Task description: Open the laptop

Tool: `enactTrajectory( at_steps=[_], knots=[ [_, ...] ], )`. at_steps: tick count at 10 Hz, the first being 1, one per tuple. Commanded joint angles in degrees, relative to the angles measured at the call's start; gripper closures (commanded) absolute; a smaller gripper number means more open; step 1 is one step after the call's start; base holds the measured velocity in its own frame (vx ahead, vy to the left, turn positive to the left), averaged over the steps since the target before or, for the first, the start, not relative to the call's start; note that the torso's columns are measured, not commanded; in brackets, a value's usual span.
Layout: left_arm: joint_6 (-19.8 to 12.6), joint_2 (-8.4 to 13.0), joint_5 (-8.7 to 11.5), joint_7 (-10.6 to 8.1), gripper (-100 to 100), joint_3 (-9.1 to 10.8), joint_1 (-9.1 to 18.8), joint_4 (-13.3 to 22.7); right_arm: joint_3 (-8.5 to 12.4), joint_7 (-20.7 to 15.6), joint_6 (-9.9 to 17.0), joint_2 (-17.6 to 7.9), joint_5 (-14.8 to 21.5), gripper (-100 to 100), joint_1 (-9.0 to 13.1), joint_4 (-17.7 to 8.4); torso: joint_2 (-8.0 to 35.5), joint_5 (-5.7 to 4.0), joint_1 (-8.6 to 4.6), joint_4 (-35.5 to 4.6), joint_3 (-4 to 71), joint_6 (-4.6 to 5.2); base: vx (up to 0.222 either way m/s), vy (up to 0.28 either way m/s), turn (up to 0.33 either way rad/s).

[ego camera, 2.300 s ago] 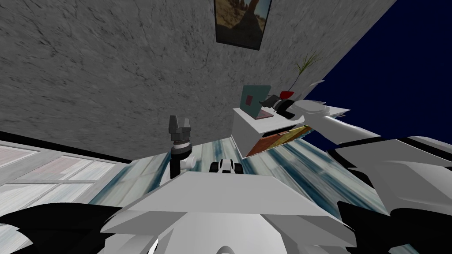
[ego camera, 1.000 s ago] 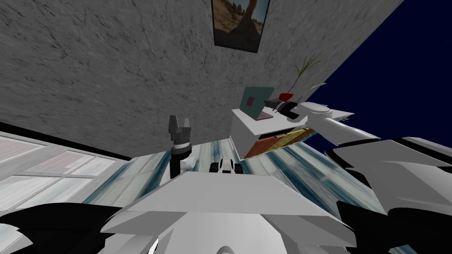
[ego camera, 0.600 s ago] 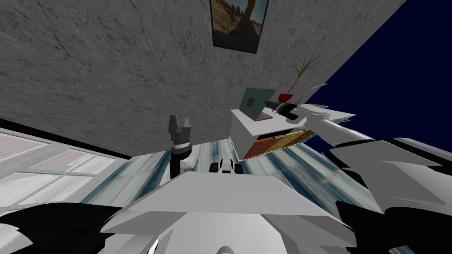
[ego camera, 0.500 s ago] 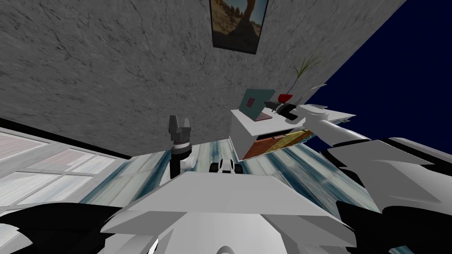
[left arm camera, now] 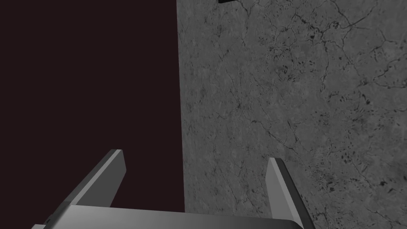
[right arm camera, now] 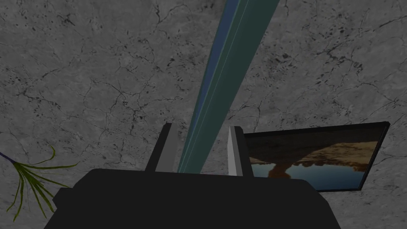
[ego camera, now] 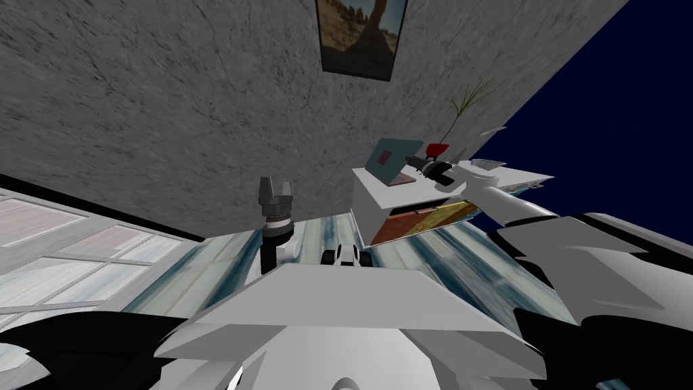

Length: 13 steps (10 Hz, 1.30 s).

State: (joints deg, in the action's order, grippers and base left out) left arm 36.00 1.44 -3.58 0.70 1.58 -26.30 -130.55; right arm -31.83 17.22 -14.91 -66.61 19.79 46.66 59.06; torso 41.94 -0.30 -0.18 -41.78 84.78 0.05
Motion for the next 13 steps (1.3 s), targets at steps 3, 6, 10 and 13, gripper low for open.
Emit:
enactTrajectory(
  at_steps=[3,6,10,13],
  knots=[
    [0.0,0.0,0.0,0.0,0,0.0,0.0,0.0,0.49,1.71,-0.72,3.85,-2.28,100,-1.99,-3.44,-0.12,-0.13,-0.08,0.23,0.07,-0.09,-0.005,-0.065,0.026],
    [0.0,0.0,0.0,0.0,0,0.0,0.0,0.0,1.14,3.92,-0.62,6.41,-4.66,100,-3.49,-5.51,-0.09,-0.08,0.05,0.23,0.05,-0.18,-0.007,-0.061,0.035],
    [0.0,0.0,0.0,0.0,0,0.0,-0.01,0.0,1.94,4.79,-0.42,6.87,-5.5,100,-2.98,-6.51,-0.08,0.03,0.29,0.16,0.05,-0.19,-0.01,-0.039,0.006],
    [0.0,0.0,0.0,0.0,0,0.0,0.02,0.01,8.07,1.73,1.27,7.5,-8.6,100,-8.19,-9.2,0.25,0.31,0.2,-0.4,-0.14,-0.36,-0.104,-0.108,0.392]
  ],
)
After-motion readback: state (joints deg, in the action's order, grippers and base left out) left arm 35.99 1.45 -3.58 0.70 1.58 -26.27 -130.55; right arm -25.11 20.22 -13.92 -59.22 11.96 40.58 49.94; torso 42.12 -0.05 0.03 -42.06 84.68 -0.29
